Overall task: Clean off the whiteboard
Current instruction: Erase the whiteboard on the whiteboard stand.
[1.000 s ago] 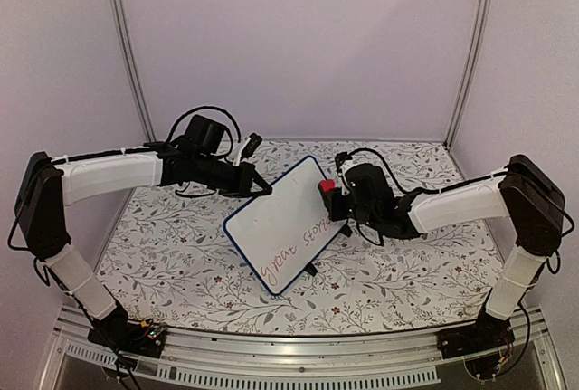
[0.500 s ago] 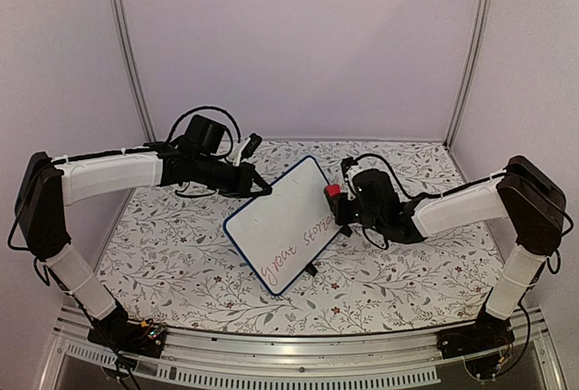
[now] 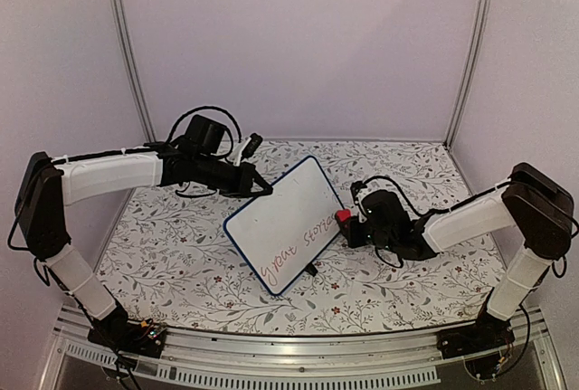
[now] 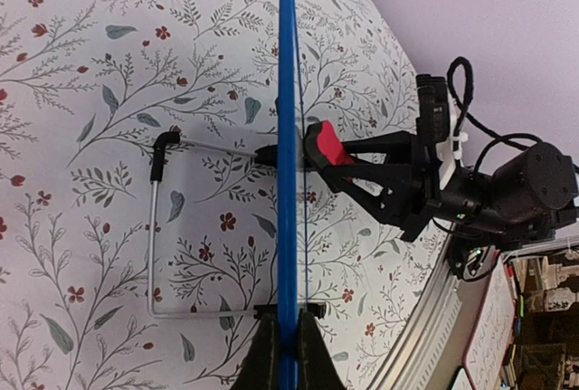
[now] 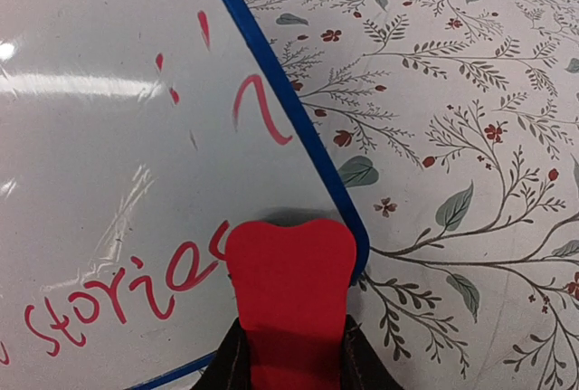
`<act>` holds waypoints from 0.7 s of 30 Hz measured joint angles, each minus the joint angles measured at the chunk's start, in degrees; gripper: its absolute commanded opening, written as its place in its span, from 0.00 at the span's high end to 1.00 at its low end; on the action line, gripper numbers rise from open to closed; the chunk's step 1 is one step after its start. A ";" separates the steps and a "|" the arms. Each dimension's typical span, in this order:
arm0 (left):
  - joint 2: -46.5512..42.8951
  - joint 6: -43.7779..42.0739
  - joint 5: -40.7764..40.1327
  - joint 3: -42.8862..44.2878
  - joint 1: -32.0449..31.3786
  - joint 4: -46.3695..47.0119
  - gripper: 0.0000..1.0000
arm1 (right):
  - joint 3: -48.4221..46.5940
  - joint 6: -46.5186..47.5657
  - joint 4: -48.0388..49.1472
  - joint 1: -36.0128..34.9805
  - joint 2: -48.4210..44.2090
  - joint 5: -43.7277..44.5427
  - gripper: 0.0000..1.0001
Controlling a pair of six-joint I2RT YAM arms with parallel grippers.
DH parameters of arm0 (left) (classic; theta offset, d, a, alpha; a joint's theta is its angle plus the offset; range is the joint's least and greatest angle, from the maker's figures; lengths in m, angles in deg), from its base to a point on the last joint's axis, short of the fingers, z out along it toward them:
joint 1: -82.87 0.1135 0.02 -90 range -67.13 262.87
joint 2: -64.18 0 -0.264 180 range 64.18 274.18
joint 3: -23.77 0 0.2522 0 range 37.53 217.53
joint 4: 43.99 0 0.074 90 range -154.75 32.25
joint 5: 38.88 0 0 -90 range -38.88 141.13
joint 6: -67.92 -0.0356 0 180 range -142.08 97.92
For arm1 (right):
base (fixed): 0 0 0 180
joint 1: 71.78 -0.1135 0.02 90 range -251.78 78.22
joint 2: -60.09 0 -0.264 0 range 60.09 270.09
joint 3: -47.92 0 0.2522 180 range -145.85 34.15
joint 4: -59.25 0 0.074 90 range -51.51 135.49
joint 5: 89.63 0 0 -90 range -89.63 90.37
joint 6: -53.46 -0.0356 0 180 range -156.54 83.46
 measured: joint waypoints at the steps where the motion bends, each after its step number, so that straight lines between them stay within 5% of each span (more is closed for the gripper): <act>1: 0.00 -0.02 0.04 0.00 -0.02 0.00 1.00 | 0.09 -0.15 -0.13 -0.02 -0.09 0.02 0.78; 21: 0.00 -0.17 0.33 0.00 -0.42 0.07 1.00 | -8.46 0.72 -4.00 0.79 0.59 3.43 0.77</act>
